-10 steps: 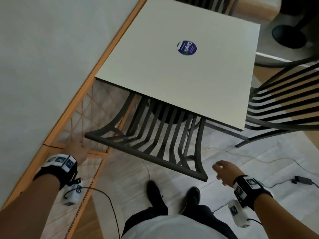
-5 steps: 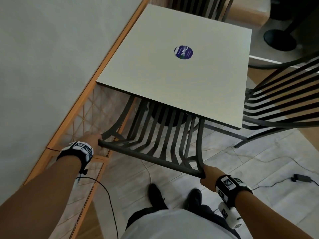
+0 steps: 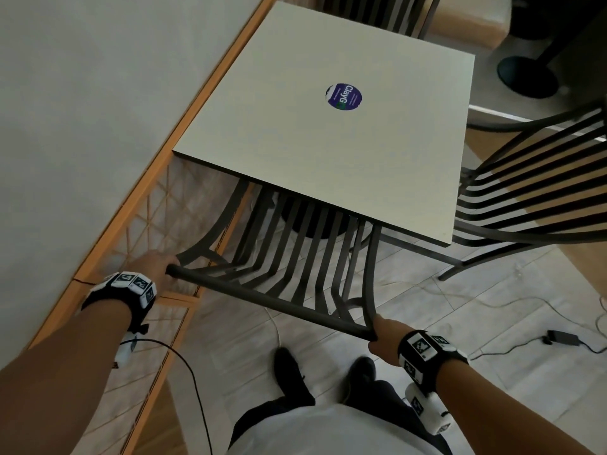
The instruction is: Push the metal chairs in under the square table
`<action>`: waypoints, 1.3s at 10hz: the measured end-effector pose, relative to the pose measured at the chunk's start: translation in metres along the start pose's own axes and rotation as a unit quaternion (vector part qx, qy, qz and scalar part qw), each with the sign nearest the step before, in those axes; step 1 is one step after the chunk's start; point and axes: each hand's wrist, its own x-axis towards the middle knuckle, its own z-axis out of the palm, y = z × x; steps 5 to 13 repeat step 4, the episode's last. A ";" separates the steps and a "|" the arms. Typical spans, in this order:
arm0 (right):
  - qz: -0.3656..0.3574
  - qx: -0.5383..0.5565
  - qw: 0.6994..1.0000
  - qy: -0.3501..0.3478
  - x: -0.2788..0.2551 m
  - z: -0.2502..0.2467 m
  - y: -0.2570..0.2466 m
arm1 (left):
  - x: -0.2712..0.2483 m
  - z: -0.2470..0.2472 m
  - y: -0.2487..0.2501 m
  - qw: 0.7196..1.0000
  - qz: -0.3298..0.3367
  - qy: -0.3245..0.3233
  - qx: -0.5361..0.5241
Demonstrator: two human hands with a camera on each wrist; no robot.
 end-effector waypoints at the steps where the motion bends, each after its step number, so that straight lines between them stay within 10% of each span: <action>1: -0.027 0.018 0.999 -0.003 0.000 -0.002 0.000 | 0.000 0.006 0.001 0.999 -0.026 0.024 -0.028; 4: -0.091 0.044 0.993 -0.067 -0.013 -0.051 0.063 | -0.075 0.020 0.068 0.920 -0.232 0.152 -0.275; 13: -0.091 0.044 0.993 -0.067 -0.013 -0.051 0.063 | -0.075 0.020 0.068 0.920 -0.232 0.152 -0.275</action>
